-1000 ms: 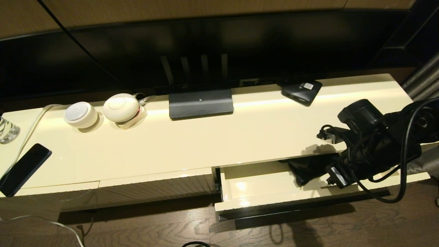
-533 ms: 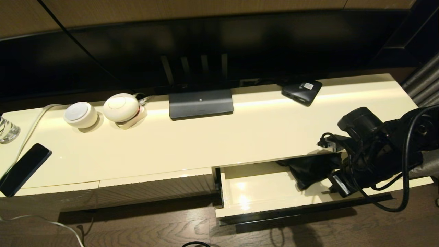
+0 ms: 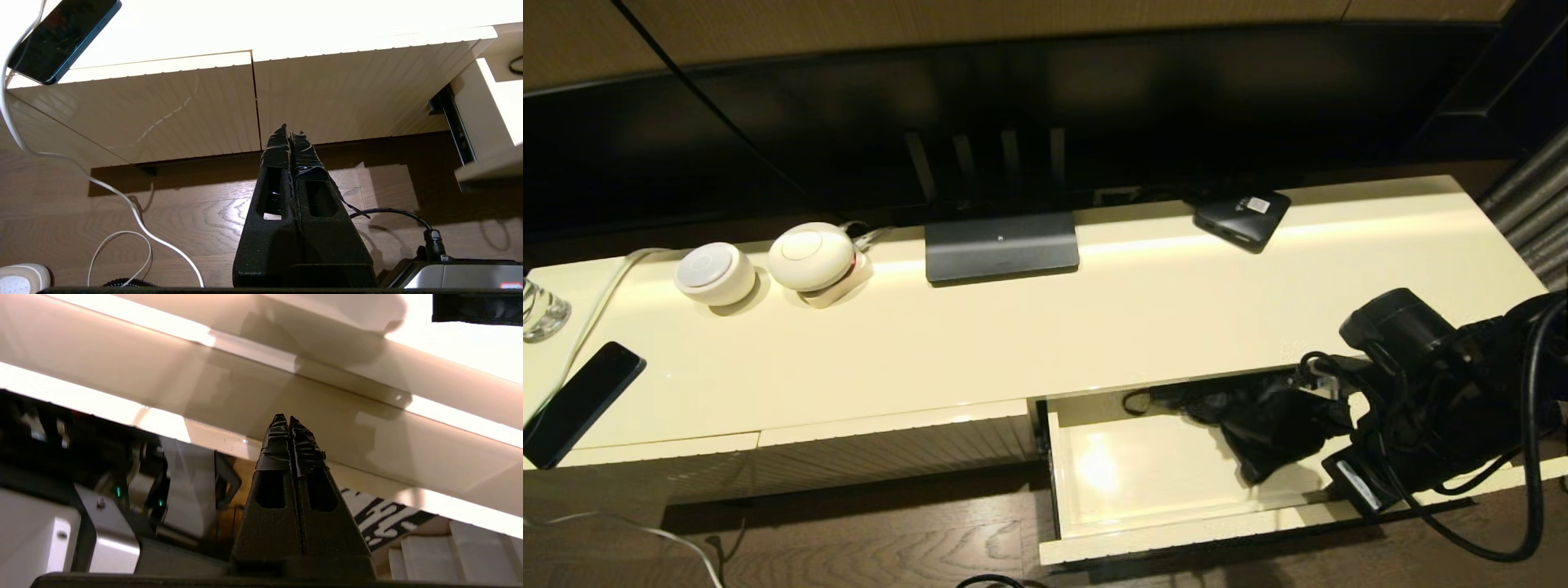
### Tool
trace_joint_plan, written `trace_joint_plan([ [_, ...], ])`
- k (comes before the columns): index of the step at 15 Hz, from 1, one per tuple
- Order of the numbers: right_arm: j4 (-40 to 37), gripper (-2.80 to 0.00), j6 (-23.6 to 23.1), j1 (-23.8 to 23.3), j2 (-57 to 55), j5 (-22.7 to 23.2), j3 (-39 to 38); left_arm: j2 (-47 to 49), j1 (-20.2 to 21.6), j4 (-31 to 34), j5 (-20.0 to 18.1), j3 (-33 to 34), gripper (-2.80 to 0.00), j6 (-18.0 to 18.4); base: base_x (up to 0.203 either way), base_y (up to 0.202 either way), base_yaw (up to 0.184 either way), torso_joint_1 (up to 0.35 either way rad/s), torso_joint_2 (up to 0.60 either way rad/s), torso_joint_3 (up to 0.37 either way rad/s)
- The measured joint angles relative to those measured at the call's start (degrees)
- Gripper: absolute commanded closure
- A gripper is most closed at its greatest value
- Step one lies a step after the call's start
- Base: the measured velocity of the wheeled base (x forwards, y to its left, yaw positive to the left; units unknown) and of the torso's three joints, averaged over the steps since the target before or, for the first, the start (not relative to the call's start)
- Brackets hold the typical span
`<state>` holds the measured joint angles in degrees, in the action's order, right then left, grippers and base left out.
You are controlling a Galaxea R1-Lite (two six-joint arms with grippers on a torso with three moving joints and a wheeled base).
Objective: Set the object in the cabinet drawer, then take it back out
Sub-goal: Open the drawer
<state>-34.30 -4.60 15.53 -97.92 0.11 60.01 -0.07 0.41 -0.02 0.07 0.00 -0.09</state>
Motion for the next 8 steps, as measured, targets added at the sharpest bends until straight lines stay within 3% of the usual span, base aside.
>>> trace_joint_plan([
  [8,-1.2,0.00,0.0,0.5,3.3,0.8,-9.6,0.0,0.0,0.0,0.0,0.0,0.00,0.0,0.000,0.000,0.000,0.000,0.00,0.000],
])
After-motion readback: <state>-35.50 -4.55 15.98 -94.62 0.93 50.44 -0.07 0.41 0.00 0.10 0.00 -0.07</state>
